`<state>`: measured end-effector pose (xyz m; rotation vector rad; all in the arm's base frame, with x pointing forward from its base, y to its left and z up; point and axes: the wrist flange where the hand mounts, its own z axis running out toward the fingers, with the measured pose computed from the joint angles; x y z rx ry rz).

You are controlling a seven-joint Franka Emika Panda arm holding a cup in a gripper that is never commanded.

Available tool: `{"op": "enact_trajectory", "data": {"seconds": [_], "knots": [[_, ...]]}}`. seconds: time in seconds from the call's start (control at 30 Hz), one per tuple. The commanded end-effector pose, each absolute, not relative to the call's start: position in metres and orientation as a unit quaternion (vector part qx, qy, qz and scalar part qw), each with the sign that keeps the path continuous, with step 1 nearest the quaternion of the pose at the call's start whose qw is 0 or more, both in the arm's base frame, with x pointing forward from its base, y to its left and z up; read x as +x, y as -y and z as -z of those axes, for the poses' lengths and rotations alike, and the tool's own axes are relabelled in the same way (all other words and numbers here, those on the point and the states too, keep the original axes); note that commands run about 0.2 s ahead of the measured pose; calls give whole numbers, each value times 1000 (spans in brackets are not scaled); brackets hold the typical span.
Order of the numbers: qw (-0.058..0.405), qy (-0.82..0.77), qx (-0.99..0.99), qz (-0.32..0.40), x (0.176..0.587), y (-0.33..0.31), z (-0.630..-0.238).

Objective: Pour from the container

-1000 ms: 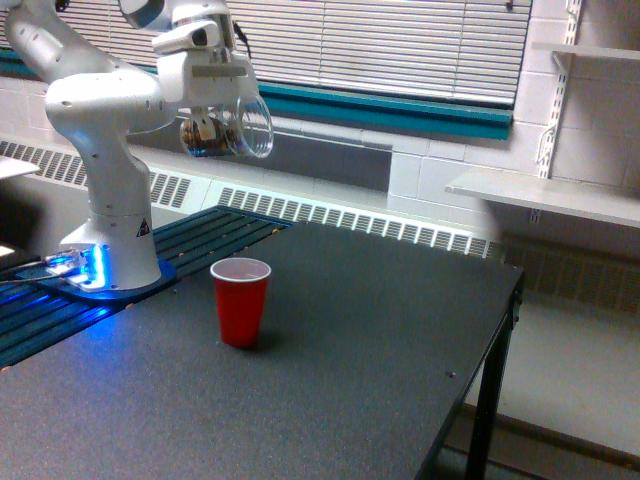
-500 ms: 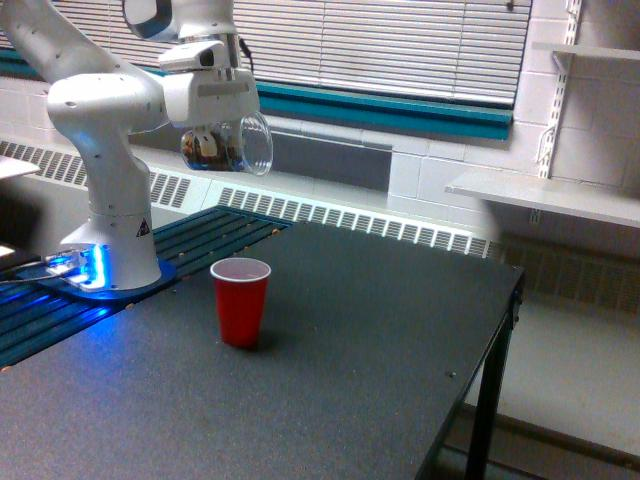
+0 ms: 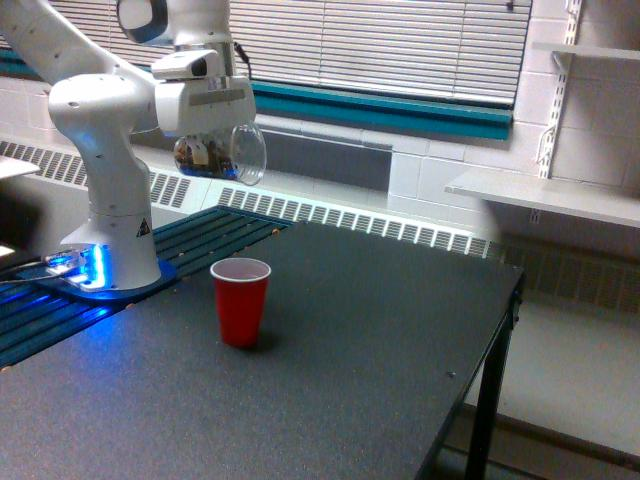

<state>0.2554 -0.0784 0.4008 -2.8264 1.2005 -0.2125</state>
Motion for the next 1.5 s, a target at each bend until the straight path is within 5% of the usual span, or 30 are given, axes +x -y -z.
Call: {"op": "enact_trajectory", "data": {"seconds": [0.03, 0.83, 1.5], "knots": [[28, -405, -913, 38, 252, 72, -379], [22, -396, -918, -23, 264, 52, -334], [10, -418, -908, -39, 260, 35, -333]]}}
